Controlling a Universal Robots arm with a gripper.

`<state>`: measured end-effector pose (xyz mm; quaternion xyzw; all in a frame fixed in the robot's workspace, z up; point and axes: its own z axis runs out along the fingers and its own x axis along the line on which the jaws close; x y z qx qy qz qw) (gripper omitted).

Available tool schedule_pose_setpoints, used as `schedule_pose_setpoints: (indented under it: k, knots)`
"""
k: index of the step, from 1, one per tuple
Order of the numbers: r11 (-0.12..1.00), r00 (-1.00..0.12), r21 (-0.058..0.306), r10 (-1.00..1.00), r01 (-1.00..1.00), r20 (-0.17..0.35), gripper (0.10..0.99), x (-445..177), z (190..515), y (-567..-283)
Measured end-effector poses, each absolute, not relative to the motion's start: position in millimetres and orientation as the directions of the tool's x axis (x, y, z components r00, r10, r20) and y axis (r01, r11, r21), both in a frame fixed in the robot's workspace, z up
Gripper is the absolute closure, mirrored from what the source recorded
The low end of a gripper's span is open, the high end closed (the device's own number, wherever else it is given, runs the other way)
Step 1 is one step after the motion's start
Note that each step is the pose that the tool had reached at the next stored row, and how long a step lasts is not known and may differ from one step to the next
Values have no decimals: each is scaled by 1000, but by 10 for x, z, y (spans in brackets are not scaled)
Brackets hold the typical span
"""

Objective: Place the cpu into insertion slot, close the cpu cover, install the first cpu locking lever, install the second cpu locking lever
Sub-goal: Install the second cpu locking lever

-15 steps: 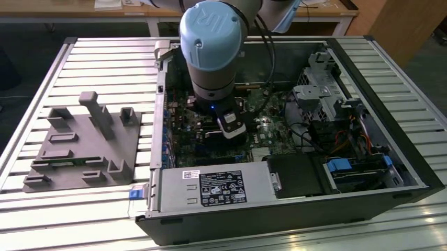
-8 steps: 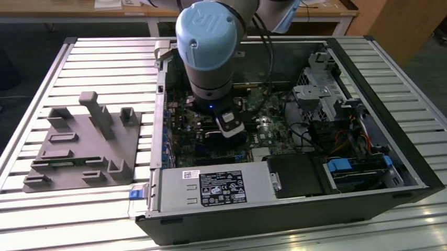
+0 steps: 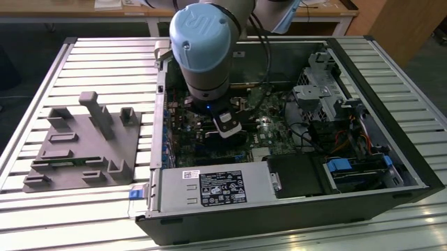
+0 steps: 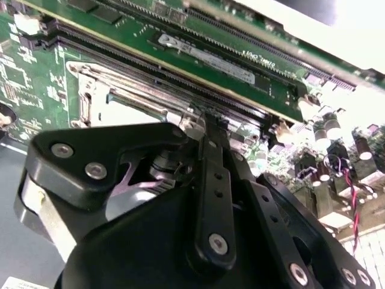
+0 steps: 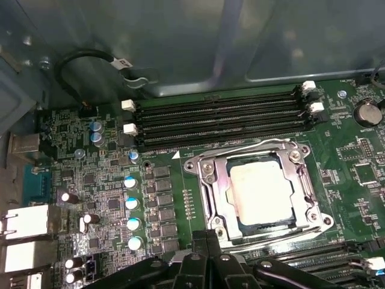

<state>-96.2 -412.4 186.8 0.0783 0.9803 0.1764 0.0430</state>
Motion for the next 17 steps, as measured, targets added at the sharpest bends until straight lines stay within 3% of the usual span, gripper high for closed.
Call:
schedule_pose_setpoints:
  k: [6,12,17]
  knots:
    - [925,-984,353,169,137,-60,980,-970,1893,-4124]
    - [926,-984,352,168,137,-60,980,-971,2114,-4124]
    - [933,-981,324,184,154,-65,980,-963,2187,-4123]
